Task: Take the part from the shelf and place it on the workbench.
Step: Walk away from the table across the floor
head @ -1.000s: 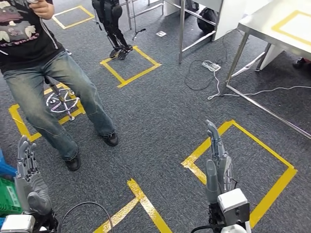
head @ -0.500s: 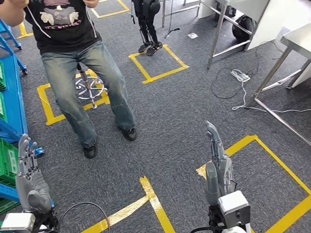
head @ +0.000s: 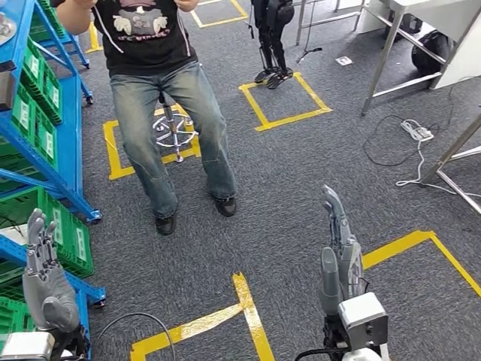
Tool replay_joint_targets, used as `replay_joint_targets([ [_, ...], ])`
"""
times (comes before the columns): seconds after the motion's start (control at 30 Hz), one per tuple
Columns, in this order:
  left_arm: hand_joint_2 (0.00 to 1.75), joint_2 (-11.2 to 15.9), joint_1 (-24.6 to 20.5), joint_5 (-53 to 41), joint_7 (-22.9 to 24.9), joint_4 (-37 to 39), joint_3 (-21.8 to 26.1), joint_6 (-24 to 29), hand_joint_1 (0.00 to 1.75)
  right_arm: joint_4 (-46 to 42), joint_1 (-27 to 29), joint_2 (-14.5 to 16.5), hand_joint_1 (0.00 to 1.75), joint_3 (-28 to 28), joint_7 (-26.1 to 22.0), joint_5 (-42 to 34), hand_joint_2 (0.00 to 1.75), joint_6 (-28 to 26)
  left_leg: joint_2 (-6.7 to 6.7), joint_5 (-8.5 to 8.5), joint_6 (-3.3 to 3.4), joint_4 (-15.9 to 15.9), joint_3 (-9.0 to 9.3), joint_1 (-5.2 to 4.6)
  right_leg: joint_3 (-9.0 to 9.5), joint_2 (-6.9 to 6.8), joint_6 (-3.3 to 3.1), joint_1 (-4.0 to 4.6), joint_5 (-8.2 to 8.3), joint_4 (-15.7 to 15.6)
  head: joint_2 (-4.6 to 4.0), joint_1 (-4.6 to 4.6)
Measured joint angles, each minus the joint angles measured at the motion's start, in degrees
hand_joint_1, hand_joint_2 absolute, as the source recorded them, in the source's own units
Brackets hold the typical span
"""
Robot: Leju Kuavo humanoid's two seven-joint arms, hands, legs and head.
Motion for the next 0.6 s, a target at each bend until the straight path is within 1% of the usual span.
replay_joint_targets([
  [0.03,0.0,0.0,0.04,0.0,0.0,0.01,0.0,0.0,0.0,0.0,0.03,0.0,0.0,0.0,0.02,0.01,0.0,0.01,0.46,-1.21,-0.1,3.23,-1.47,0.04,-0.01,-0.79,-0.07,0.12,-0.05,0.03,0.0,0.01],
  [0.07,0.0,0.0,0.07,0.0,0.0,0.01,0.0,0.0,0.0,0.0,0.05,0.0,0.0,0.0,0.02,0.01,0.0,0.01,0.66,-1.48,-0.12,4.94,-2.19,0.07,-0.02,-1.57,-0.12,0.22,-0.11,0.06,0.0,0.0],
  [0.1,0.0,0.0,0.08,0.0,0.0,0.01,0.0,0.0,0.0,0.0,0.03,0.0,0.0,0.0,0.03,0.01,0.0,0.02,0.8,-0.64,-0.07,4.37,-1.79,0.06,0.0,-2.32,-0.13,0.28,-0.19,0.1,0.0,-0.01],
  [0.13,0.0,0.0,0.08,0.0,0.0,0.01,0.0,0.0,0.0,0.0,0.01,0.0,0.0,0.0,0.03,0.01,0.0,0.03,1.09,1.05,0.06,1.6,-0.27,0.04,0.1,-3.02,-0.1,0.33,-0.3,0.12,0.0,-0.01],
  [0.17,0.0,0.0,0.06,0.0,0.0,0.0,0.0,0.0,0.0,0.0,-0.01,0.0,0.0,-0.01,0.03,0.01,0.0,0.04,1.97,2.9,0.26,-2.53,1.97,-0.05,0.27,-3.65,-0.01,0.39,-0.44,0.14,0.0,-0.01],
  [0.2,0.0,0.0,0.04,-0.01,0.0,-0.01,0.0,0.0,0.0,0.0,-0.04,0.0,0.0,-0.01,0.04,0.01,0.0,0.07,3.05,4.17,0.54,-6.35,4.06,-0.3,0.44,-4.22,0.17,0.55,-0.62,0.16,0.0,-0.02],
  [0.23,0.0,-0.01,0.01,-0.02,0.0,-0.02,0.0,0.0,0.0,0.0,-0.07,0.0,0.0,-0.01,0.05,0.01,0.0,0.1,3.87,4.87,0.88,-9.05,5.52,-0.5,0.6,-4.66,0.38,0.7,-0.78,0.18,0.0,0.02],
  [0.27,0.0,-0.01,0.02,-0.06,0.0,-0.02,0.01,0.0,0.0,0.0,-0.11,0.0,0.0,-0.01,0.08,0.02,0.0,0.14,4.39,4.97,1.2,-10.44,6.23,-0.7,0.75,-5.1,0.61,0.82,-0.93,0.17,0.0,0.04],
  [0.3,0.0,0.01,0.04,-0.11,0.0,-0.03,0.02,0.0,0.0,0.0,-0.14,0.0,0.0,0.01,0.1,0.02,0.0,0.18,4.17,4.82,1.49,-10.63,6.28,-0.88,0.88,-5.52,0.83,0.9,-1.03,0.11,0.0,0.08],
  [0.33,0.0,0.02,0.07,-0.18,0.0,-0.05,0.04,0.0,0.0,-0.01,-0.19,0.0,0.0,0.02,0.13,0.03,0.0,0.24,3.56,4.93,1.82,-10.82,6.28,-0.84,1.07,-5.89,1.09,0.85,-1.15,0.03,0.0,0.09],
  [0.37,0.0,0.02,0.1,-0.24,0.0,-0.09,0.05,0.0,0.0,-0.01,-0.26,0.0,0.0,0.02,0.17,0.03,0.0,0.28,3.07,5.02,2.12,-11.04,6.37,-0.77,1.1,-5.54,1.41,0.76,-1.45,0.14,0.0,0.11],
  [0.4,0.0,0.02,0.07,-0.27,0.0,-0.13,0.08,0.0,0.0,-0.02,-0.33,0.0,0.0,0.02,0.18,0.04,0.0,0.33,2.59,5.16,2.46,-11.24,6.47,-0.65,0.82,-4.48,1.68,0.66,-2.14,0.89,0.0,0.19],
  [0.43,0.0,-0.01,0.03,-0.29,0.0,-0.17,0.1,-0.01,0.0,-0.02,-0.37,0.0,0.0,0.02,0.21,0.05,0.0,0.36,2.13,5.3,2.78,-11.45,6.56,-0.47,-0.03,-3.06,1.91,0.58,-3.35,2.73,0.0,0.31],
  [0.47,0.0,-0.04,0.02,-0.3,0.0,-0.2,0.11,-0.03,0.0,-0.02,-0.34,-0.01,0.0,0.03,0.23,0.08,0.0,0.37,1.69,5.38,2.98,-11.51,6.56,-0.37,-1.6,-1.46,2.05,0.51,-5.05,5.96,0.0,0.45],
  [0.5,0.0,-0.05,0.0,-0.3,0.0,-0.2,0.14,-0.05,0.0,-0.02,-0.27,-0.01,0.0,0.04,0.25,0.11,0.0,0.37,1.18,5.4,3.11,-11.5,6.5,-0.34,-3.6,-0.49,2.08,0.49,-6.86,9.99,0.0,0.56],
  [0.53,0.0,-0.07,0.03,-0.3,0.0,-0.2,0.14,-0.08,0.0,-0.01,-0.18,-0.02,0.0,0.05,0.28,0.14,0.0,0.37,0.6,5.4,3.15,-11.48,6.46,-0.34,-5.62,-0.09,2.11,0.48,-8.21,13.86,0.0,0.62],
  [0.57,0.0,-0.06,0.06,-0.31,0.0,-0.2,0.15,-0.11,0.0,-0.01,-0.12,-0.02,0.0,0.05,0.29,0.16,0.0,0.37,-0.04,5.4,3.16,-11.46,6.46,-0.36,-7.08,0.06,2.1,0.48,-8.61,16.36,0.0,0.63],
  [0.6,0.0,-0.06,0.07,-0.31,0.0,-0.2,0.15,-0.13,0.0,0.0,-0.11,-0.02,0.0,0.04,0.31,0.18,0.0,0.37,-0.74,5.4,3.15,-11.44,6.52,-0.36,-7.48,0.13,2.05,0.47,-7.74,16.52,0.0,0.63],
])
